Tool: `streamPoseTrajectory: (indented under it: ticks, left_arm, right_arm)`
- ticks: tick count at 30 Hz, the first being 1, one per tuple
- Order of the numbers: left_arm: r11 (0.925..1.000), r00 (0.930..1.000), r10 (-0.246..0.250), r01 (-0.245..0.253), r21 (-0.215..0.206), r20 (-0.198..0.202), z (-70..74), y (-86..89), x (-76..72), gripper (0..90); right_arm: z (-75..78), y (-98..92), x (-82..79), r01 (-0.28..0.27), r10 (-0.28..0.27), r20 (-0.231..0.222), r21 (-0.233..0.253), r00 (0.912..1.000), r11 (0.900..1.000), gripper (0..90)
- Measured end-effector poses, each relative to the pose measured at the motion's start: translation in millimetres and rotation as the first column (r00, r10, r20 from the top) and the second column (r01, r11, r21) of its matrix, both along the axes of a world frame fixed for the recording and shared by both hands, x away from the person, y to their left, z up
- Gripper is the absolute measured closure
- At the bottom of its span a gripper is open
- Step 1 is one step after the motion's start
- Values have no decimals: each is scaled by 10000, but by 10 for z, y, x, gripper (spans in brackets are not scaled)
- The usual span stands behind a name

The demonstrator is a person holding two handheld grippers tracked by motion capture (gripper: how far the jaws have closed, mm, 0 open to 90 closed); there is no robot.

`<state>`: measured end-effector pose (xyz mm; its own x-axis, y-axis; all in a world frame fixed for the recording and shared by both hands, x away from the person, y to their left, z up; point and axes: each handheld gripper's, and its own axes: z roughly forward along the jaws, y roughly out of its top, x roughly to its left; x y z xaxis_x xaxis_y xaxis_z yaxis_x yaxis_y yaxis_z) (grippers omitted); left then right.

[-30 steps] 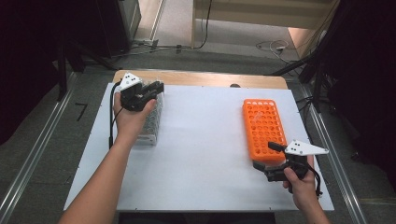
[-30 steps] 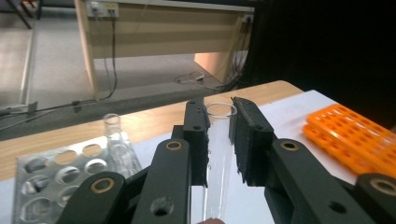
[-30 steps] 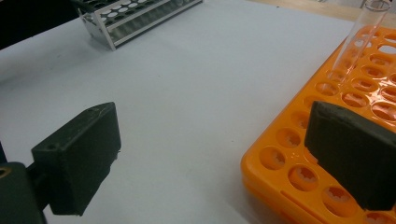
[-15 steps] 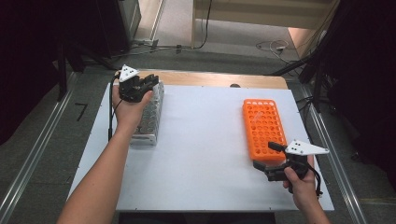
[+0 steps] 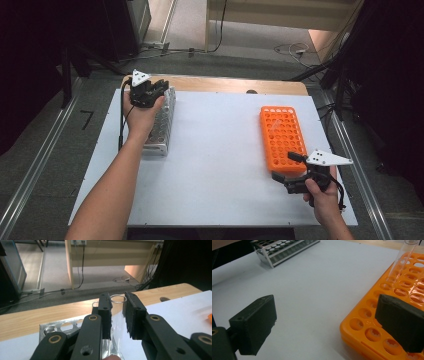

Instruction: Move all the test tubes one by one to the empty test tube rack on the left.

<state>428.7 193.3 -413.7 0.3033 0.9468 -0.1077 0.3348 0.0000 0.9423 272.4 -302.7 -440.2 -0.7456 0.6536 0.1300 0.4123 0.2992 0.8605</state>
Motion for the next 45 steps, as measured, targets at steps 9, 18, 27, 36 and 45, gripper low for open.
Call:
streamPoseTrajectory:
  ticks: [9, 18, 27, 36, 45]
  left_arm:
    - [10000, 9963, -56, 57, 6, -863, -69, -15, 30, 742]
    - [10000, 9921, 37, -46, -71, -1256, -88, -5, 21, 732]
    - [9997, 9816, -157, 193, 173, -1903, -156, -23, 38, 708]
    - [9991, 9794, -378, 411, 123, -1981, -109, -2, -32, 585]
    - [9946, 9821, -946, 861, -586, -1629, -87, 39, -272, 323]
  right_arm:
    - [1, 1, -1, 2, -2, 13, 1, 10000, 10000, 28]
    - [7, 3, -6, 23, -23, 40, -21, 10000, 10000, 28]
    - [7, 7, -6, 41, -41, 56, -45, 10000, 10000, 28]
    - [6, 11, -5, 47, -47, 48, -55, 10000, 10000, 28]
    - [18, 33, -7, 57, -57, 68, -57, 10000, 10000, 28]
